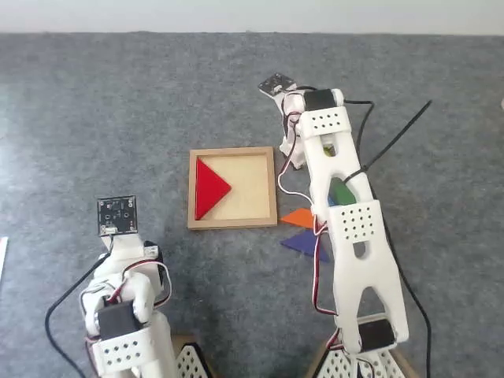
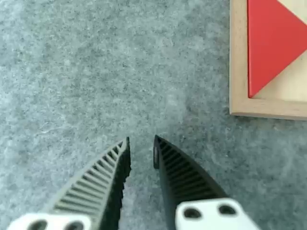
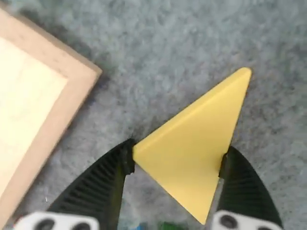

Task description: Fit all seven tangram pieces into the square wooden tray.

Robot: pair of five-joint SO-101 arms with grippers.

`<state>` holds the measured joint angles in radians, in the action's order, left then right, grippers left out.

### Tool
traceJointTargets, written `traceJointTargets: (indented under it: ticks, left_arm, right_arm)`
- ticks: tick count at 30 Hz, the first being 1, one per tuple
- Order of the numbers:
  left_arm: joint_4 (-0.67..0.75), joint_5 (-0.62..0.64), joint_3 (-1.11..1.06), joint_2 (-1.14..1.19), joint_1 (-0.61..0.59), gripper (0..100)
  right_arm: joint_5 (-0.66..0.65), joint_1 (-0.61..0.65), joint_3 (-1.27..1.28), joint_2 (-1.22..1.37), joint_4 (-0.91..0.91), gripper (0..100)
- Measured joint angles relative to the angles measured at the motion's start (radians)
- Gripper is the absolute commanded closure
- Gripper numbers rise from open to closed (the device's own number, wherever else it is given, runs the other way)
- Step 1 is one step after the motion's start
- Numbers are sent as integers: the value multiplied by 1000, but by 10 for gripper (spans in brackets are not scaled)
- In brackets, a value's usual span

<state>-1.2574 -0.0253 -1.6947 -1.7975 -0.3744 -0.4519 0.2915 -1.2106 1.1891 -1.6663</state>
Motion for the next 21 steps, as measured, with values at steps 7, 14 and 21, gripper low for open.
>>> traceJointTargets:
  ticks: [7, 14, 21]
  left_arm:
    - [0, 0, 0, 0, 0, 920]
    - [0, 0, 0, 0, 0, 920]
    - [0, 0, 0, 0, 0, 920]
  right_arm:
    - [0, 0, -3, 0, 0, 795]
    - [-40, 5, -101, 5, -84, 872]
    - [-63, 20, -124, -57, -86, 872]
